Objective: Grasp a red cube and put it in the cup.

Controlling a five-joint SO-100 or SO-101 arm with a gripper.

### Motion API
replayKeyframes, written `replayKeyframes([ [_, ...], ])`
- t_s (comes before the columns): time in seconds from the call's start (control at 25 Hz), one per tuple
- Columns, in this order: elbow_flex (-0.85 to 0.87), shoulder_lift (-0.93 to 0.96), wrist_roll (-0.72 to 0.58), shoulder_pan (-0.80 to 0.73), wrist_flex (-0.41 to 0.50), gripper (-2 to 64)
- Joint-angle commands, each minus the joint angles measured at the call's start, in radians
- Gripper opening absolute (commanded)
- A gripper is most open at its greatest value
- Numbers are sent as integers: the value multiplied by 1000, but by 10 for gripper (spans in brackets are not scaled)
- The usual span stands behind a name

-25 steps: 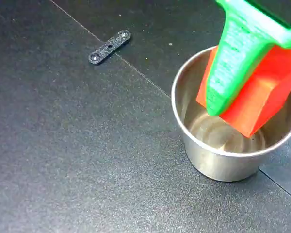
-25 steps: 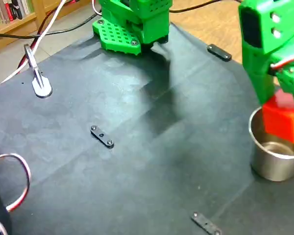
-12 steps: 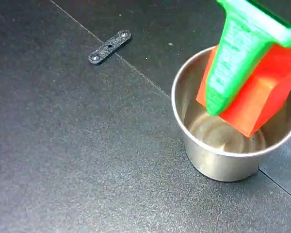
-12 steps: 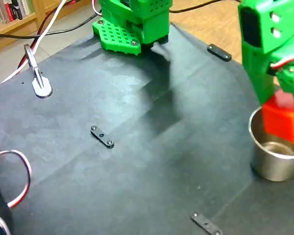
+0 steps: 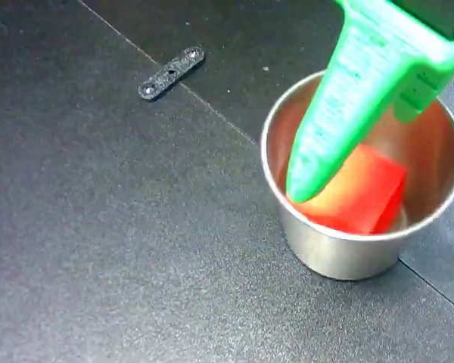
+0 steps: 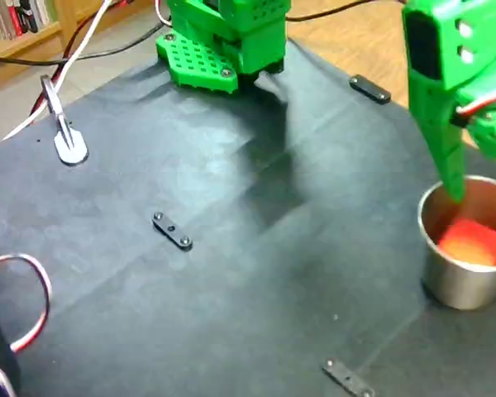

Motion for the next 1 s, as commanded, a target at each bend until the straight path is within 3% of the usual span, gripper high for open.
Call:
replayKeyframes([
  [0.0,-17,14,-6,-8,9,329],
  [0.36,-2,48,5,-8,9,329],
  [0.96,3,494,6,-193,12,320],
])
